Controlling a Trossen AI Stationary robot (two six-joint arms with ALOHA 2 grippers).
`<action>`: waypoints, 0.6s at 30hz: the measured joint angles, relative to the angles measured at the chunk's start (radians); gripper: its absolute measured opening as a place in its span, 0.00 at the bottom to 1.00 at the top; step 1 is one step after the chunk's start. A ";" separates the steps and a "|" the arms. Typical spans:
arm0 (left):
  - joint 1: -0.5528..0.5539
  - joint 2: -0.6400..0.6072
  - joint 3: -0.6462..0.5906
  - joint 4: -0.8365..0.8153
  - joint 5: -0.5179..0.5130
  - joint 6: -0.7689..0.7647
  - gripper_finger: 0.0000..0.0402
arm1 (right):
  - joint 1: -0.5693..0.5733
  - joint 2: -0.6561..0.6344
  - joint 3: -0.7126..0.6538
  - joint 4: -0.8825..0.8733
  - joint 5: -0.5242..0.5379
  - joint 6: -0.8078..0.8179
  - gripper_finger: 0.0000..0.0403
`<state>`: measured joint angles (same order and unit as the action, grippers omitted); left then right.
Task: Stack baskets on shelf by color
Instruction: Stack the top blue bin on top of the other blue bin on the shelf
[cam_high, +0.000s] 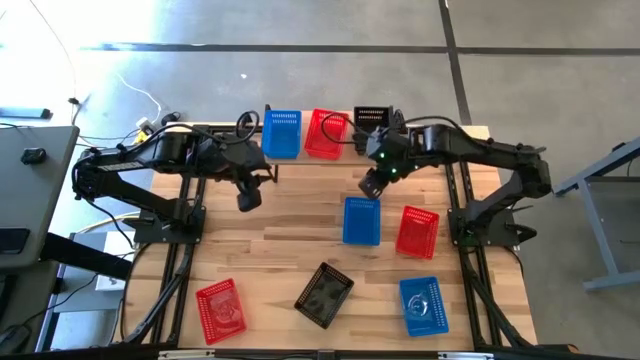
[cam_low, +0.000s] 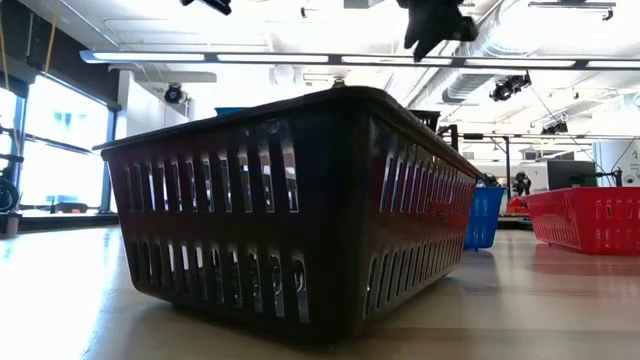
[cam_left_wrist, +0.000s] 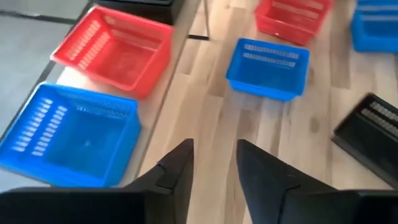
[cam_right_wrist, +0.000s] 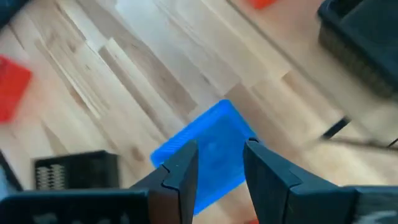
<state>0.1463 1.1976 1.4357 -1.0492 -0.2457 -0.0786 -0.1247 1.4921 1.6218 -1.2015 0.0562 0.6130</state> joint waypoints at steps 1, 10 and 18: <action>0.000 0.000 0.000 0.000 0.006 0.010 0.31 | 0.014 0.000 0.000 -0.001 0.009 0.052 0.28; 0.000 0.000 0.000 0.000 0.024 0.022 0.41 | 0.129 0.000 0.000 -0.096 0.066 0.440 0.28; -0.005 0.000 0.000 0.000 0.091 0.090 0.40 | 0.200 0.000 0.000 -0.172 0.120 0.676 0.28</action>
<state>0.1413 1.1976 1.4353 -1.0496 -0.1546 0.0116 0.0750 1.4925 1.6218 -1.3731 0.1764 1.2892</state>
